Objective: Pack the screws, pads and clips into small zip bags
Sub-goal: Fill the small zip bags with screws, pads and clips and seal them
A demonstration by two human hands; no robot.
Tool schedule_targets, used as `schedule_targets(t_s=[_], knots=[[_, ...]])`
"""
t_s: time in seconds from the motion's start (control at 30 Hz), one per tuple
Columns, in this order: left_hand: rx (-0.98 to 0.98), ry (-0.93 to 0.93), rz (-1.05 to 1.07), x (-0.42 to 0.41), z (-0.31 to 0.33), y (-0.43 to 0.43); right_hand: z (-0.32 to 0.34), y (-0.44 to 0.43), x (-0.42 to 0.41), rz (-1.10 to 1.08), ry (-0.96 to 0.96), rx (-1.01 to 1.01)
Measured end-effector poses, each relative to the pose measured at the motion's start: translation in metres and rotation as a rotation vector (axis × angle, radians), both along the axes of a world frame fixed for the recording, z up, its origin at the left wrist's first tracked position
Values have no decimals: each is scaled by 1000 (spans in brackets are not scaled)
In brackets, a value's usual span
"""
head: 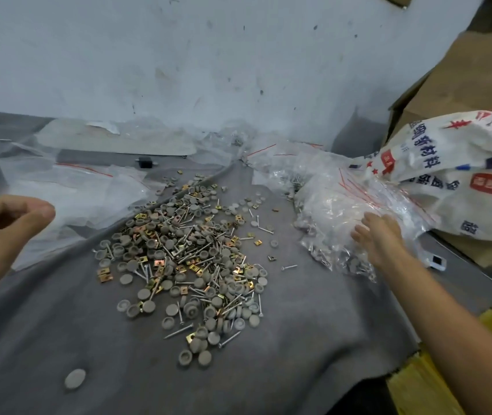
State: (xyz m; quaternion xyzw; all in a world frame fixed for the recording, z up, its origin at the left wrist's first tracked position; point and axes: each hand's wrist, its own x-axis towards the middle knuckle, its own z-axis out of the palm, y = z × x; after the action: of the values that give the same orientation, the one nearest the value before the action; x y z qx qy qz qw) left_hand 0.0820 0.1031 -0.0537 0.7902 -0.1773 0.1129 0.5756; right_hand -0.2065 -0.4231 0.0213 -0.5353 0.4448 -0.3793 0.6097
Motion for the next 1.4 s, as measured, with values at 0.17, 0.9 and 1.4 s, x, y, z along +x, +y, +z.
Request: schedule_targets(t_s=[0.17, 0.9, 1.4], knots=[[51, 14, 25, -20, 9, -10, -24, 34, 5, -50, 198, -346], [679, 133, 290, 18, 28, -74, -53, 214, 79, 914, 29, -670], [466, -116, 334, 16, 36, -63, -43, 206, 80, 881, -53, -586]])
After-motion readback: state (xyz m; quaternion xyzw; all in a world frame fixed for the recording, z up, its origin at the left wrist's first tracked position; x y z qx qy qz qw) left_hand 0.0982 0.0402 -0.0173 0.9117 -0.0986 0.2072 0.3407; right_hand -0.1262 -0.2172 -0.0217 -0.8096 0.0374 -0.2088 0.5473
